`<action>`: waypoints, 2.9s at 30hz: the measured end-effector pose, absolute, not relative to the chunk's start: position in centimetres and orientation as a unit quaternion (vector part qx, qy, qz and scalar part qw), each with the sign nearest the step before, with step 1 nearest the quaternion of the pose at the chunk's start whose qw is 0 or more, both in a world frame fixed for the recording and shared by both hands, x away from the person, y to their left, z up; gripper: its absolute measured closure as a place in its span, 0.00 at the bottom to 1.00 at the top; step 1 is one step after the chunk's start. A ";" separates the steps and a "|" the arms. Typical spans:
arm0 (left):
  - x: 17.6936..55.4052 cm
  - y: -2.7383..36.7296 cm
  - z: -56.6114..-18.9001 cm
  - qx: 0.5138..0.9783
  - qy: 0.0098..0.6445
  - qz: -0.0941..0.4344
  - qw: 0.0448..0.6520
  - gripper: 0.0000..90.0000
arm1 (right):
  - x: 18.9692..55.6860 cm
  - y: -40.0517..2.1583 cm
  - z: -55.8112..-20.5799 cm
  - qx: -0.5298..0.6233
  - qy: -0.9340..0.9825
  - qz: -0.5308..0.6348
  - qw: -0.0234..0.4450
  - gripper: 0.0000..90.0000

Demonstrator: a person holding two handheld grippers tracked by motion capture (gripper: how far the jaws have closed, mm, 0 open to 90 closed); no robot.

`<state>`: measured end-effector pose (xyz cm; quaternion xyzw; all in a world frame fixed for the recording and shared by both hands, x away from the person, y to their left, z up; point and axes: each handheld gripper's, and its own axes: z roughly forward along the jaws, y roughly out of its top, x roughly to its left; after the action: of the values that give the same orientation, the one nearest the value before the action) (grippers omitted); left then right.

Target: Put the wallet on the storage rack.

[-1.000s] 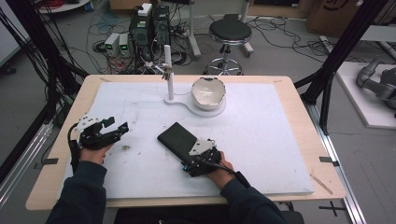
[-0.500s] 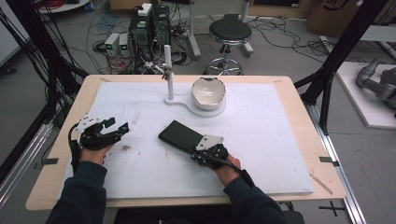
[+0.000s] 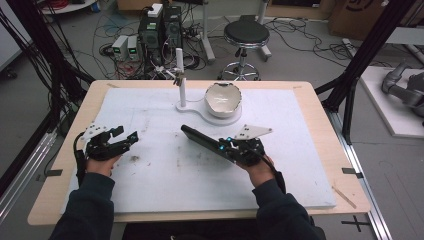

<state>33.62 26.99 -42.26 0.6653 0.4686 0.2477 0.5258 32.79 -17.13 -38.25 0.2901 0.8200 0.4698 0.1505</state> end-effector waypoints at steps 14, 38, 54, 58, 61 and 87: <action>33.7 26.9 -42.3 0.668 0.467 0.246 0.524 0.37 | 34.1 -22.0 -39.5 0.362 0.783 0.484 0.144 0.89; 33.6 26.8 -42.3 0.670 0.467 0.245 0.522 0.38 | 33.4 -22.5 -40.1 0.348 0.796 0.460 0.182 0.63; 33.7 26.6 -42.4 0.674 0.464 0.240 0.522 0.38 | 34.5 -22.4 -43.2 0.346 0.821 0.430 0.150 0.51; 33.7 26.6 -42.4 0.675 0.464 0.239 0.521 0.38 | 35.0 -22.0 -44.2 0.334 0.842 0.402 0.132 0.53; 33.7 26.7 -42.4 0.676 0.465 0.238 0.520 0.38 | 35.0 -22.2 -44.1 0.334 0.840 0.407 0.128 0.62; 33.8 26.5 -42.5 0.677 0.464 0.237 0.519 0.39 | 34.1 -24.4 -36.8 0.319 0.765 0.524 0.197 0.84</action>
<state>33.83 26.51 -42.52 0.6772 0.4645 0.2372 0.5191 34.10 -24.39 -36.76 0.3192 0.7651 0.5235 0.1967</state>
